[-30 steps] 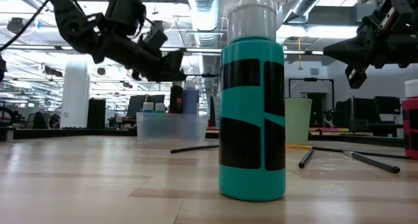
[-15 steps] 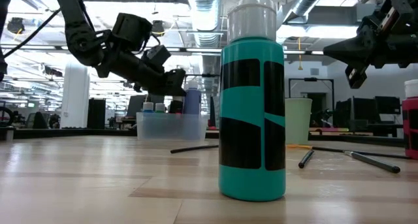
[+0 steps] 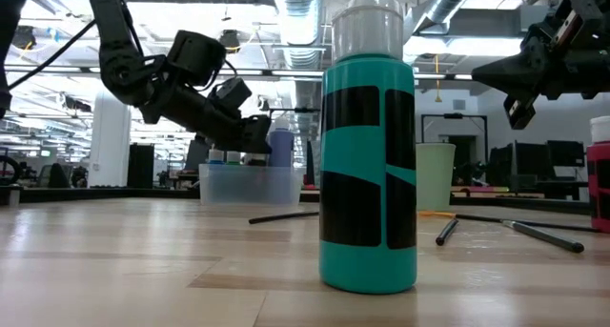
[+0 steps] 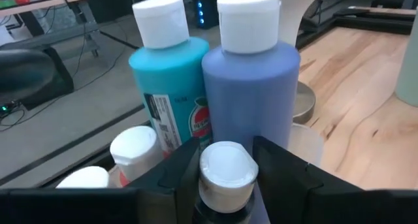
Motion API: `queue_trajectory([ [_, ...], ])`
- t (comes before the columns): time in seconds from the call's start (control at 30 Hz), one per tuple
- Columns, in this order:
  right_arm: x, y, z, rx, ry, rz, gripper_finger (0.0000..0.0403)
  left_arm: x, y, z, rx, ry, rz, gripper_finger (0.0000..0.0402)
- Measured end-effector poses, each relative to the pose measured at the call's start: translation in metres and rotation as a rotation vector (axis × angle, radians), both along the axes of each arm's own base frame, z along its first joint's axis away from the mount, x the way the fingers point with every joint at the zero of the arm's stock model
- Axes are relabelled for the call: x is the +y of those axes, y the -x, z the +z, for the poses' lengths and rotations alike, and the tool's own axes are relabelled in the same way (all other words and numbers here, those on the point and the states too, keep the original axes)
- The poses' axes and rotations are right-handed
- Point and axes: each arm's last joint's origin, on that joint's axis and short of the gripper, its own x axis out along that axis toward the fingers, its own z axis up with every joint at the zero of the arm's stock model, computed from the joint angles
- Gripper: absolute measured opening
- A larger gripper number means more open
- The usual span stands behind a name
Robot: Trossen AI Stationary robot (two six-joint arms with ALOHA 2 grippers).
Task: Pick & Place Paint Supplies
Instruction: Put the small black paint bottle into the transparent bin, then put the small red paint bottle into the transparent bin
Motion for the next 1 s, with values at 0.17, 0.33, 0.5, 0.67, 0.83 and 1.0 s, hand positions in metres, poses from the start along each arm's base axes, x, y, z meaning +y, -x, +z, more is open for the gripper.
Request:
queue_trajectory([
  [0.17, 0.0, 0.0, 0.0, 0.0, 0.0, 0.0, 0.0, 0.0, 0.0, -0.001, 0.018, -0.01, -0.005, 0.0128],
  [0.33, 0.0, 0.0, 0.0, 0.0, 0.0, 0.0, 0.0, 0.0, 0.0, -0.001, 0.025, -0.018, -0.008, 0.0143],
  [0.5, 0.0, 0.0, 0.0, 0.0, 0.0, 0.0, 0.0, 0.0, 0.0, -0.001, 0.026, -0.021, -0.008, 0.0169],
  [0.67, 0.0, 0.0, 0.0, 0.0, 0.0, 0.0, 0.0, 0.0, 0.0, 0.002, 0.053, -0.05, -0.019, 0.0191],
  [0.83, 0.0, 0.0, 0.0, 0.0, 0.0, 0.0, 0.0, -0.001, 0.002, 0.015, 0.034, -0.083, -0.026, 0.0205],
  [1.0, 0.0, 0.0, 0.0, 0.0, 0.0, 0.0, 0.0, -0.012, 0.006, 0.052, -0.03, -0.178, -0.1, 0.0221],
])
